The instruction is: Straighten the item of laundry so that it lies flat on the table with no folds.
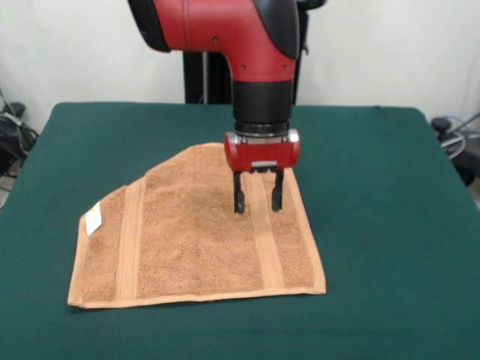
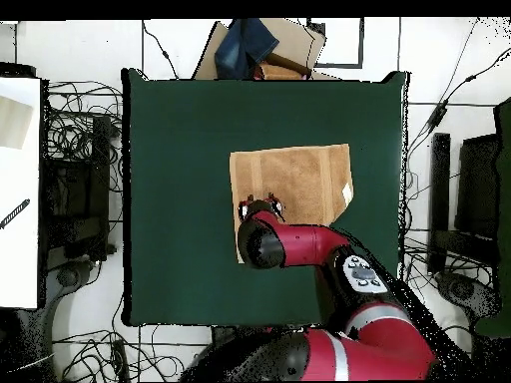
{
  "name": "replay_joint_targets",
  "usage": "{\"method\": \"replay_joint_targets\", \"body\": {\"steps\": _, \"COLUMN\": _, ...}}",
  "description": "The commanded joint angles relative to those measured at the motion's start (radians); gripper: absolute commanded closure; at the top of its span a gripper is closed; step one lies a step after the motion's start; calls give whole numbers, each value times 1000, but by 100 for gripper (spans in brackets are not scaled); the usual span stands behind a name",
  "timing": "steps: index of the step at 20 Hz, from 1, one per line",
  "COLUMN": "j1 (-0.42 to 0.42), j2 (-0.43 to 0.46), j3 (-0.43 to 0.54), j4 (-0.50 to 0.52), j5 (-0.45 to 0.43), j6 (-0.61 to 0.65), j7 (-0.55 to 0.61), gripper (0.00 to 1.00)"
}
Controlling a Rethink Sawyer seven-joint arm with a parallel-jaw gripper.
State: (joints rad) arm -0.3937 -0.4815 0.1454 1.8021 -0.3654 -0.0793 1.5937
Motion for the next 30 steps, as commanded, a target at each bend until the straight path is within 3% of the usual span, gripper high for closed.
{"method": "replay_joint_targets", "body": {"steps": 1, "j1": 71, "j2": 72, "j3": -54, "j4": -208, "j5": 67, "j6": 177, "j7": 87, "gripper": 0}}
{"method": "replay_joint_targets", "body": {"steps": 8, "j1": 91, "j2": 69, "j3": -59, "j4": -258, "j5": 82, "j6": 244, "j7": 99, "gripper": 0}}
{"method": "replay_joint_targets", "body": {"steps": 13, "j1": 154, "j2": 124, "j3": -109, "j4": -358, "j5": 98, "j6": 247, "j7": 135, "gripper": 0}}
{"method": "replay_joint_targets", "body": {"steps": 18, "j1": 164, "j2": 156, "j3": -116, "j4": -417, "j5": 93, "j6": 254, "j7": 121, "gripper": 0}}
{"method": "replay_joint_targets", "body": {"steps": 24, "j1": 113, "j2": 210, "j3": -41, "j4": -476, "j5": 57, "j6": 259, "j7": 51, "gripper": 0}}
{"method": "replay_joint_targets", "body": {"steps": 30, "j1": -9, "j2": 264, "j3": 134, "j4": -497, "j5": 16, "j6": 331, "j7": -83, "gripper": 0}}
